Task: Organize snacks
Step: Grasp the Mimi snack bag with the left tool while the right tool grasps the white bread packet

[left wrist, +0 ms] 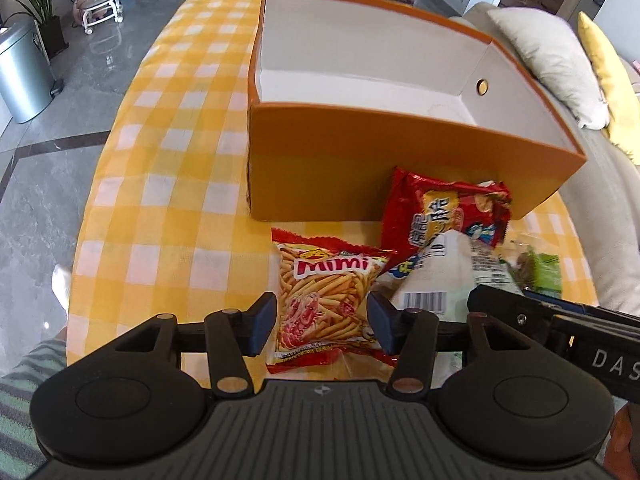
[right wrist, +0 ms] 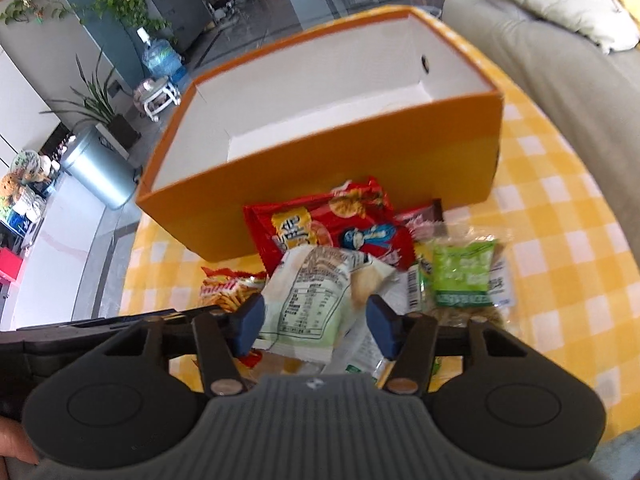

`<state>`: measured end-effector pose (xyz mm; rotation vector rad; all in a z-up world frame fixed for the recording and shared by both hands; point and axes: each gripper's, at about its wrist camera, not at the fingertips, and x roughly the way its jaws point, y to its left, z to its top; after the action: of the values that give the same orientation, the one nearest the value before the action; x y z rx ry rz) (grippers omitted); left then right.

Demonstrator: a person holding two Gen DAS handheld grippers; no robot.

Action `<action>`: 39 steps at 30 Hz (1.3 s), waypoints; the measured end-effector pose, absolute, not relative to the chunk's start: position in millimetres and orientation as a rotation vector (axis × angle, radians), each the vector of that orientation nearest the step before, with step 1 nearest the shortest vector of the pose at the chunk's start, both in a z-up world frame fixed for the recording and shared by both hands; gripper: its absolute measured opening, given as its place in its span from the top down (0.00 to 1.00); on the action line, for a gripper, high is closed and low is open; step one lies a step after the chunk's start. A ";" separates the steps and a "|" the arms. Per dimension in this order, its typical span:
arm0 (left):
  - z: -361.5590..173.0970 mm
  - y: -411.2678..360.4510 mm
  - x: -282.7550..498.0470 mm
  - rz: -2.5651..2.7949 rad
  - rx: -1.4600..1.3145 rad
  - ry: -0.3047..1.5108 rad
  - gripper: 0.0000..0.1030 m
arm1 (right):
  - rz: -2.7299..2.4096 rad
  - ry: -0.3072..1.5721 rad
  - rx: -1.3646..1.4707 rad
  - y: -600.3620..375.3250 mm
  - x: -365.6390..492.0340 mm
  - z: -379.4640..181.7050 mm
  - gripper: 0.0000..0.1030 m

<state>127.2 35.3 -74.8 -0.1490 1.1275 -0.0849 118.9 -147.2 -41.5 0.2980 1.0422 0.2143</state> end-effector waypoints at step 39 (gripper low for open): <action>-38.9 33.6 99.8 -0.061 -0.186 1.060 0.58 | 0.276 1.054 0.260 -160.4 81.0 -9.1 0.81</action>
<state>99.8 33.6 -38.9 -0.1857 1.0604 -0.0613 81.0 -160.4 -9.1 0.2597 1.0537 0.2756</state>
